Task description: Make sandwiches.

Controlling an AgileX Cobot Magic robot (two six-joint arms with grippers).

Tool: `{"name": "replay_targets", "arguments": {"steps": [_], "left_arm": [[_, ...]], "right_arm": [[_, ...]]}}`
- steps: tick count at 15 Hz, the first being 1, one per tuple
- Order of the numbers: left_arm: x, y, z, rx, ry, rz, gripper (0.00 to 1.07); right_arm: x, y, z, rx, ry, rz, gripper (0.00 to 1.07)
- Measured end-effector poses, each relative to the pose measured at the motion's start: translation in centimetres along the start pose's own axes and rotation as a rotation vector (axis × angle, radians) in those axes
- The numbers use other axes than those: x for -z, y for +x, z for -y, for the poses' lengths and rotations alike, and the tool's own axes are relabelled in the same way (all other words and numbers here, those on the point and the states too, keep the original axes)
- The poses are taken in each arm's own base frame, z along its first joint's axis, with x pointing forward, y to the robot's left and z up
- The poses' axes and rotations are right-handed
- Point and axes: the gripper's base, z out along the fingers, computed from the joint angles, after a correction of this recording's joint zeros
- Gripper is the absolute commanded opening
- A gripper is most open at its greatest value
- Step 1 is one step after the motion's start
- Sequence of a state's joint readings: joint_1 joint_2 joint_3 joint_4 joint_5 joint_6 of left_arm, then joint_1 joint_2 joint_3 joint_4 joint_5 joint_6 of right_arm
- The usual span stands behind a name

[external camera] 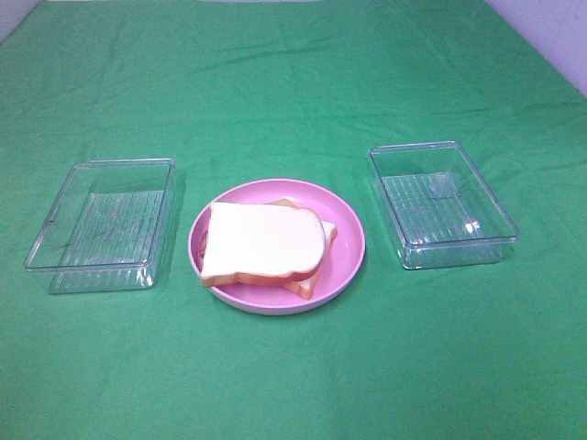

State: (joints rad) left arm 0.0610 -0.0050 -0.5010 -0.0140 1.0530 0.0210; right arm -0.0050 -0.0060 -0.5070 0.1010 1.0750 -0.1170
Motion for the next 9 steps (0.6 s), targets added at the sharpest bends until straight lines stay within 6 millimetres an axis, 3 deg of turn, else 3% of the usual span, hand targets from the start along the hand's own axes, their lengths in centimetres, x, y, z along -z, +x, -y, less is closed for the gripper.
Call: {"name": "replay_targets", "arguments": {"steps": [9], "left_arm": [[0.00, 0.00, 0.00, 0.000, 0.000, 0.000, 0.70]], "right_arm": [[0.00, 0.00, 0.00, 0.000, 0.000, 0.000, 0.76]]}}
